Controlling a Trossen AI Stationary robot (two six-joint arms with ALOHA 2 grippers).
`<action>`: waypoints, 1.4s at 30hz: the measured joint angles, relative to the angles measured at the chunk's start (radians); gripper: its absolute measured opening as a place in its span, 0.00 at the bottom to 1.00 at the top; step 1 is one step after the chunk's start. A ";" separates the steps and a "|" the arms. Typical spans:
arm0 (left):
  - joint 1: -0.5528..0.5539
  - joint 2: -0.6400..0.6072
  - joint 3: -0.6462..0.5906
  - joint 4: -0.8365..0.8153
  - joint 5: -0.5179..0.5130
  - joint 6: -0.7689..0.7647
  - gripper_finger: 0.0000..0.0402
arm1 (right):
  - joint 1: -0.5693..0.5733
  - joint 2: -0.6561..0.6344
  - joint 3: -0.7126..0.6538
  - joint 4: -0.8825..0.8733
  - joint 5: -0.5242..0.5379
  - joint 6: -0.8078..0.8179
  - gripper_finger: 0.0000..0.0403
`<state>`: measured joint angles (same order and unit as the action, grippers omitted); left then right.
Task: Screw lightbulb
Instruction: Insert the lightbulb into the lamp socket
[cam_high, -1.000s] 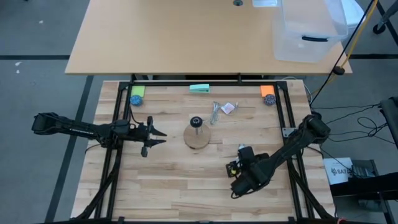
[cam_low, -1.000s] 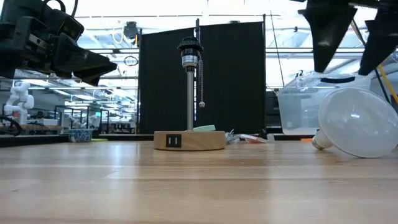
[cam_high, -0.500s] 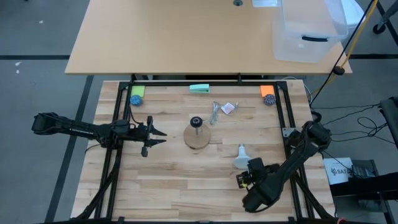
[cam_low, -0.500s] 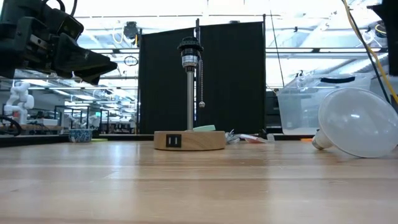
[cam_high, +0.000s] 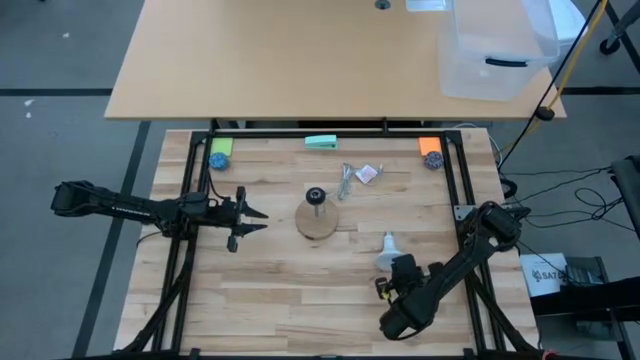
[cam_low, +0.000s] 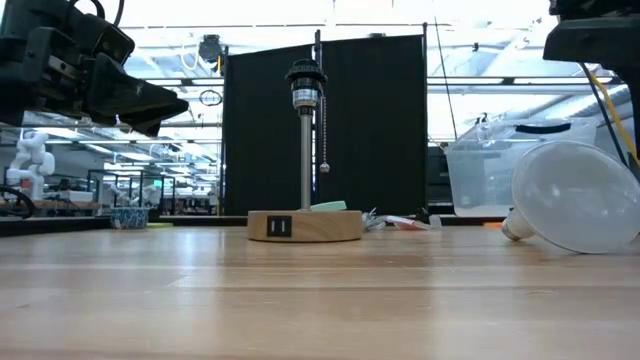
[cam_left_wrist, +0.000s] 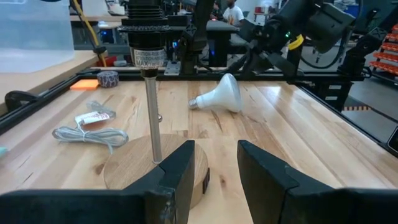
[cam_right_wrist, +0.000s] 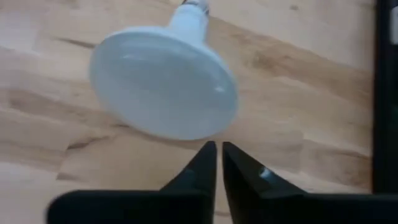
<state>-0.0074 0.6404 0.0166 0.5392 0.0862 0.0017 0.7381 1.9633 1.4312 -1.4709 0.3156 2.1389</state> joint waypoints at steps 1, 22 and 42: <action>0.000 0.000 0.000 0.000 0.000 -0.003 0.31 | -0.003 0.000 0.000 -0.013 0.000 0.001 0.02; 0.000 0.000 0.000 0.000 0.000 -0.019 0.31 | -0.040 -0.019 0.097 0.046 0.275 -0.291 0.00; 0.000 0.001 0.000 -0.001 0.001 -0.019 0.31 | -0.063 0.012 0.055 0.095 0.006 -0.392 0.00</action>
<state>-0.0074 0.6415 0.0166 0.5377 0.0875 -0.0174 0.6755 1.9754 1.4859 -1.3759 0.3212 1.7466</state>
